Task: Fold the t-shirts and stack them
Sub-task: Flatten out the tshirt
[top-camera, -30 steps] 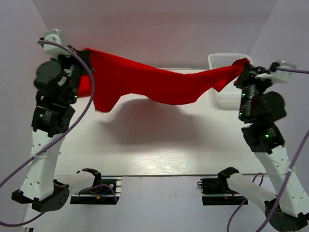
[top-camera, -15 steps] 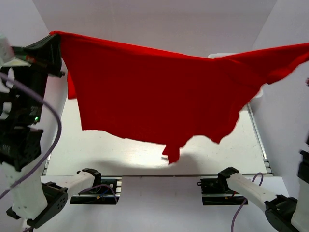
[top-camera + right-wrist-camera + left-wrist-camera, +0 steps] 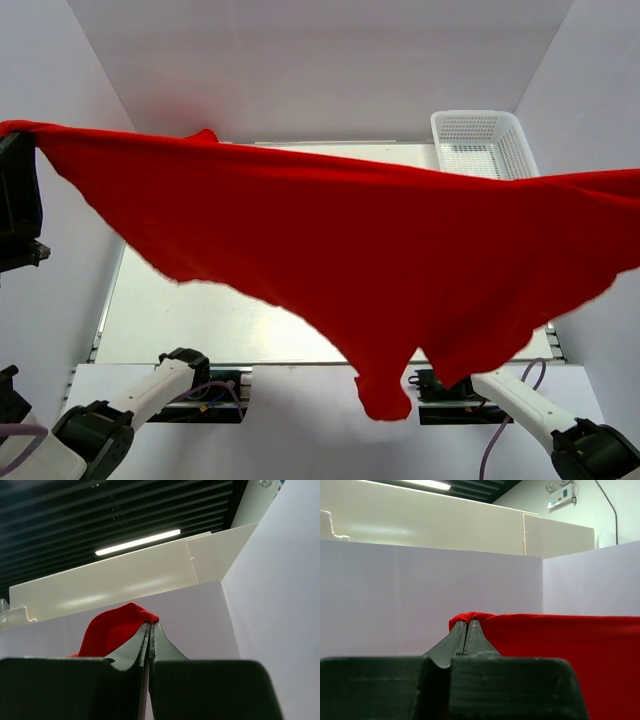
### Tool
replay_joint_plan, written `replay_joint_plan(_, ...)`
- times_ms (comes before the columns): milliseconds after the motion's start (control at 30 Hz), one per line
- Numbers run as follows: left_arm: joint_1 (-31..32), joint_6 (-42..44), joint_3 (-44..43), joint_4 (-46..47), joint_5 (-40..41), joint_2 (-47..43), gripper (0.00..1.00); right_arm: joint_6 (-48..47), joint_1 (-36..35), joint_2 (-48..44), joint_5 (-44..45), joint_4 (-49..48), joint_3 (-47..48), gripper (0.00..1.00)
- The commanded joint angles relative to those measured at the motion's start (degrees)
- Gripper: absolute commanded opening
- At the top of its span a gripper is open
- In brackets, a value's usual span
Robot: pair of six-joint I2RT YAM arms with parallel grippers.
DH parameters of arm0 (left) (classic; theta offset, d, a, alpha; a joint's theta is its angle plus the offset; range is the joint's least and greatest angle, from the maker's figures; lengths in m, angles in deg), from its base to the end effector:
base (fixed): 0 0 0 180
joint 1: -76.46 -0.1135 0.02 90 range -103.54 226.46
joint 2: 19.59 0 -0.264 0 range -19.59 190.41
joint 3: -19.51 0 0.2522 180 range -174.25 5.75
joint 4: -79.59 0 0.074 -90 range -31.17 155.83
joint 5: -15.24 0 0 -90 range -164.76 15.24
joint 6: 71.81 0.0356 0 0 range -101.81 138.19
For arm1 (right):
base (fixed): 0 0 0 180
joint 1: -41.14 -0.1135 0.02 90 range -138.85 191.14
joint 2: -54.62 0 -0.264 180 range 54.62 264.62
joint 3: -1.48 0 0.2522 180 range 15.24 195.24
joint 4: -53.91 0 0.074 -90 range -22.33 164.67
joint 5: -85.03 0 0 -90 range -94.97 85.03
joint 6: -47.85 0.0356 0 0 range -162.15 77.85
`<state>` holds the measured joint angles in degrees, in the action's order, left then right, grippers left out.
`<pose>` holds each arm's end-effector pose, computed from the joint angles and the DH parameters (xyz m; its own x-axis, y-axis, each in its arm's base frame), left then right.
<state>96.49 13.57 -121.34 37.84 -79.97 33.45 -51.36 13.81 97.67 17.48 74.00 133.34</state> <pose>-0.0510 0.0152 0.6553 0.6421 -0.3195 -0.6969 0.4535 0.8912 0.0093 -0.1083 -0.0713 0.6455 0.8653 0.2807 -0.4152 -0.1648 0.9417 0.2932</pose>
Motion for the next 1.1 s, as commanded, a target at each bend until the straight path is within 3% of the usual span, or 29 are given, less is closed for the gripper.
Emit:
replay_joint_plan(0, -0.52, 0.14, 1.14, 0.83, 0.55, 1.63, 0.00, -2.04, 0.17, 1.33, 1.97, -1.32, 0.55, 0.00)
replay_joint_plan(200, -0.52, 0.14, 5.79, 1.44, 4.84, 3.92, 0.00, -6.16, -0.09, 5.37, 6.80, -5.27, -4.52, 0.00)
replay_joint_plan(300, 0.00, 0.14, 14.74, 3.63, 10.89, 5.32, 0.00, -8.89, -0.18, 7.40, 11.81, -10.44, -12.17, 0.00)
replay_joint_plan(367, 0.01, -1.51, 22.73, 5.05, 15.47, 7.59, 0.00, -9.24, -0.09, 8.10, 12.87, -15.71, -22.69, 0.00)
replay_joint_plan(500, -0.70, -6.52, 35.66, 8.38, 26.20, 13.03, 0.00, -6.78, 0.35, 17.66, 18.58, -19.48, -32.39, 0.00)
replay_joint_plan(600, -1.91, -10.65, 43.84, 11.46, 29.64, 18.05, 0.00, -3.81, 2.62, 26.35, 18.85, -21.97, -38.64, 0.00)
replay_joint_plan(700, -4.29, -14.00, 45.70, 11.99, 29.57, 28.94, 0.00, 2.07, 5.43, 35.68, 17.54, -19.61, -36.82, 0.00)
replay_joint_plan(833, -7.36, -13.93, 43.51, 15.93, 26.31, 44.32, 0.00, 7.36, 8.52, 56.74, 11.74, -14.78, -29.79, 0.00)
replay_joint_plan(1067, -11.59, -9.45, 26.03, 17.00, 15.53, 71.39, 0.00, 10.09, 11.16, 83.99, 1.29, -4.05, -5.20, 0.00)
